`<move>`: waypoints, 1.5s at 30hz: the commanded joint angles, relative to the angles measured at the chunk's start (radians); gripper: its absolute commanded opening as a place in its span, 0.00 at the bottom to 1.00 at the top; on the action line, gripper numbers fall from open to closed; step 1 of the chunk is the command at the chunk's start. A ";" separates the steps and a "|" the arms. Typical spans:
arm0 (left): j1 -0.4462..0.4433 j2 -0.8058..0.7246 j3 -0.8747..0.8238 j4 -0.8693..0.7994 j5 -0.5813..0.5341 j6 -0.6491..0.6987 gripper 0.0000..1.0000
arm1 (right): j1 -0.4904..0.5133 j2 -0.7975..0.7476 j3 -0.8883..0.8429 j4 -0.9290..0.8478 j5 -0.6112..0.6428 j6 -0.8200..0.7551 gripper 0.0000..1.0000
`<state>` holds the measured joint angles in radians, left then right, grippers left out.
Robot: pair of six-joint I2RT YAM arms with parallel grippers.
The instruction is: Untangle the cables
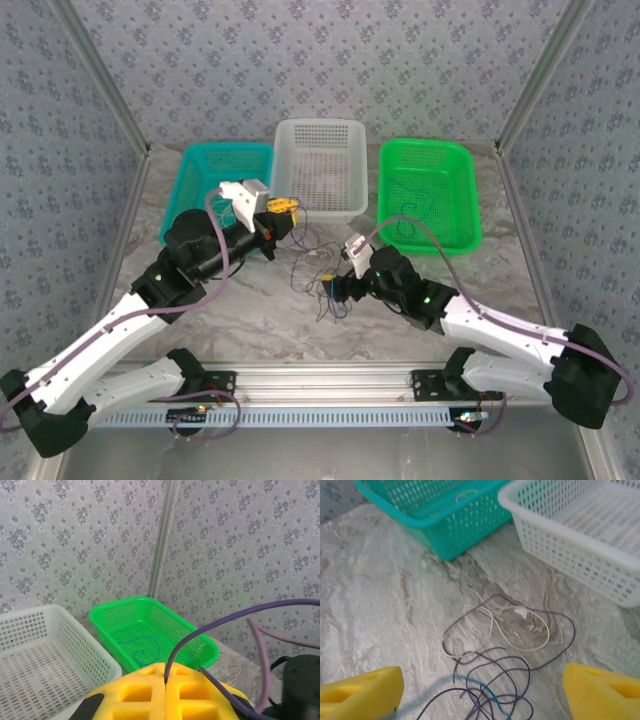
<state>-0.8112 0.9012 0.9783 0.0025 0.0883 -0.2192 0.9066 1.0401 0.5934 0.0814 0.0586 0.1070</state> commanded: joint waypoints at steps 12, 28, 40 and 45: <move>0.009 0.024 -0.023 0.097 -0.004 -0.119 0.01 | 0.065 0.012 0.016 0.259 0.157 -0.121 0.89; 0.008 0.032 -0.063 0.134 -0.012 -0.204 0.01 | 0.117 0.097 0.064 0.416 0.229 -0.245 0.86; 0.014 0.037 -0.071 0.138 -0.013 -0.236 0.02 | 0.113 0.137 0.108 0.401 0.159 -0.280 0.64; 0.032 0.012 -0.078 0.125 -0.022 -0.242 0.02 | 0.096 0.090 0.085 0.276 0.159 -0.246 0.33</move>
<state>-0.7918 0.9379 0.9089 0.1081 0.0807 -0.4431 1.0138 1.1698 0.6666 0.4263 0.2276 -0.1608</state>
